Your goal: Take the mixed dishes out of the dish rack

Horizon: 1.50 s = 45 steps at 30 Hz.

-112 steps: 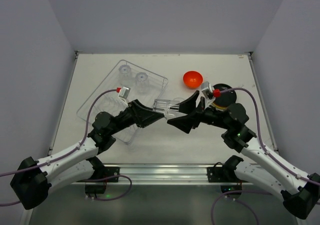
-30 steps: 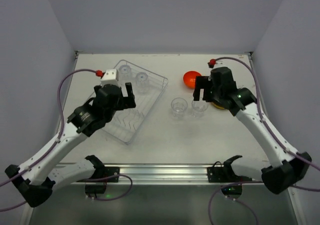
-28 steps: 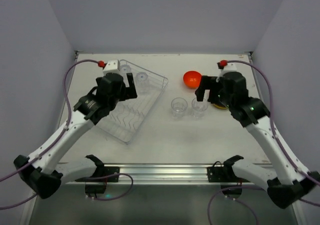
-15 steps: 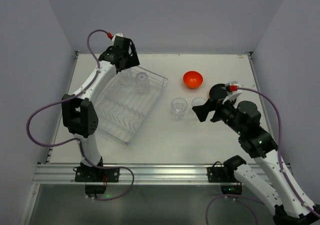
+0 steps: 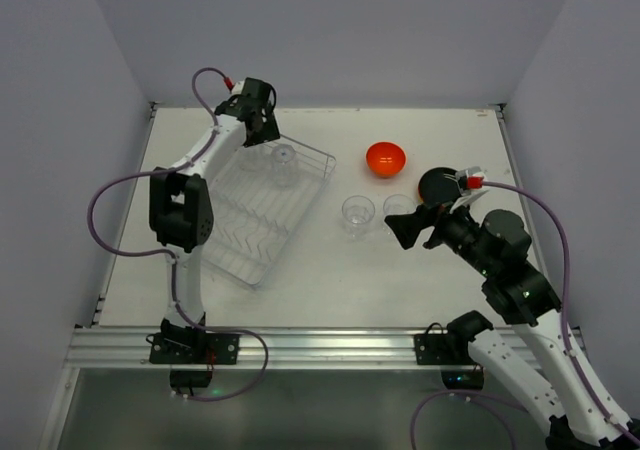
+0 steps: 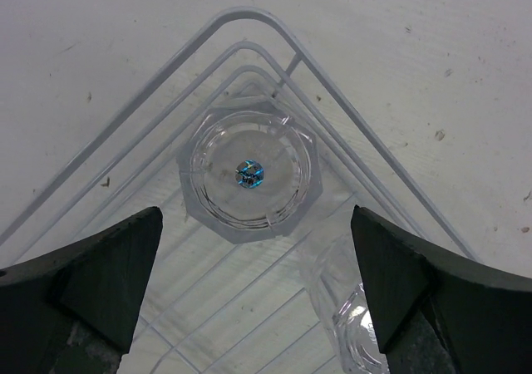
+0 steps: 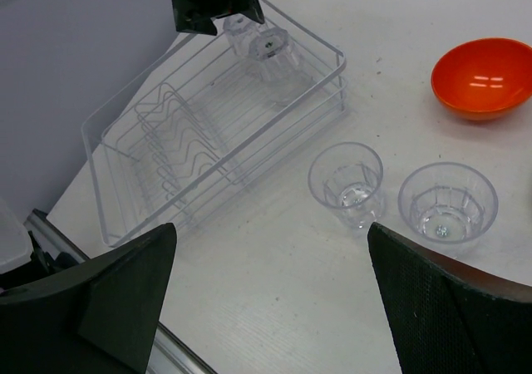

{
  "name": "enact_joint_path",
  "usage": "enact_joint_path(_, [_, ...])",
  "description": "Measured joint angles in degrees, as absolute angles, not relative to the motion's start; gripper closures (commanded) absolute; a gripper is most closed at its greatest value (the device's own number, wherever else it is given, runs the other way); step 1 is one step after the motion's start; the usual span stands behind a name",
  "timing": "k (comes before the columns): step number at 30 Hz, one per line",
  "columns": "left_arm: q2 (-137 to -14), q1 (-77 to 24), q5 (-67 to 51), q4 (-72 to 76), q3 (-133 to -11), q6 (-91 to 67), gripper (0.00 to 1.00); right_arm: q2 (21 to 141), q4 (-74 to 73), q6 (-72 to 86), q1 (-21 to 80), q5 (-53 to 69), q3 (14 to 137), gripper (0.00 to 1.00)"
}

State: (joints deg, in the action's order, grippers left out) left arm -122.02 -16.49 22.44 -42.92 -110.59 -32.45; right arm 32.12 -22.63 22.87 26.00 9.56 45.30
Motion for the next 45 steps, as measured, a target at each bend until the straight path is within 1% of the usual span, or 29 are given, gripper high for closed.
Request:
enact_joint_path(7, [-125.03,-15.07,22.72,-41.98,-110.91,-32.38,0.00,32.23,-22.17,22.87,26.00,10.11,45.25,0.01])
enact_joint_path(9, [-126.17,-14.55,22.70,-41.50,-110.91,-32.38,0.04,32.25,-22.13,22.87,26.00,10.15,45.19,0.01])
enact_joint_path(12, [-126.78,-14.09,22.24,-40.71,-110.91,-32.40,0.20,32.29,-21.78,22.90,26.00,10.28,44.82,0.01])
enact_joint_path(13, [-126.78,-14.04,22.13,-40.45,-110.91,-32.36,0.30,32.32,-21.78,22.90,26.00,10.31,44.71,0.01])
enact_joint_path(15, [-126.76,-14.04,21.85,-39.72,-110.87,-32.42,0.44,32.53,-21.76,22.90,26.00,10.48,44.64,0.01])
enact_joint_path(16, [-126.65,-14.06,21.71,-39.20,-110.69,-32.40,0.60,32.64,-21.71,22.90,26.00,10.55,44.64,0.01])
enact_joint_path(18, [-125.60,-14.06,21.41,-37.71,-108.79,-32.32,0.75,32.77,-21.69,22.92,26.00,10.76,44.64,0.01])
enact_joint_path(19, [-124.68,-14.06,21.41,-37.21,-107.53,-32.29,0.86,32.84,-21.65,22.92,26.00,11.00,44.64,0.01])
enact_joint_path(22, [-120.99,-14.17,21.12,-36.80,-103.37,-32.32,0.98,32.95,-21.56,22.96,26.00,11.62,44.64,0.01])
enact_joint_path(23, [-119.46,-14.24,21.10,-36.80,-102.30,-32.32,1.00,32.95,-21.54,22.96,26.00,11.68,44.64,0.01])
enact_joint_path(27, [-110.74,-14.96,20.97,-36.03,-99.00,-32.21,1.00,32.95,-21.32,23.29,26.00,12.10,44.64,0.01])
enact_joint_path(30, [-101.69,-16.21,20.38,-34.00,-95.83,-31.81,1.00,32.95,-20.80,23.77,26.00,13.19,44.51,0.01])
enact_joint_path(33, [-89.36,-19.20,18.92,-29.23,-90.28,-31.53,1.00,32.99,-19.51,24.80,26.02,14.98,44.03,0.01])
enact_joint_path(37, [-70.41,-25.06,10.24,-16.88,-75.99,-33.32,1.00,32.99,-14.02,27.29,26.02,21.56,41.41,0.01])
enact_joint_path(40, [-56.73,-27.73,2.04,-2.66,-60.29,-39.97,1.00,33.61,-8.21,30.65,26.09,25.56,39.07,0.01])
enact_joint_path(42, [-51.75,-27.90,-2.22,7.29,-51.00,-46.19,1.00,34.59,-3.01,33.06,26.13,27.07,37.43,0.01])
enact_joint_path(45, [-49.25,-28.75,-7.03,17.67,-39.57,-56.82,1.00,36.18,7.09,36.77,26.13,30.57,33.34,0.01])
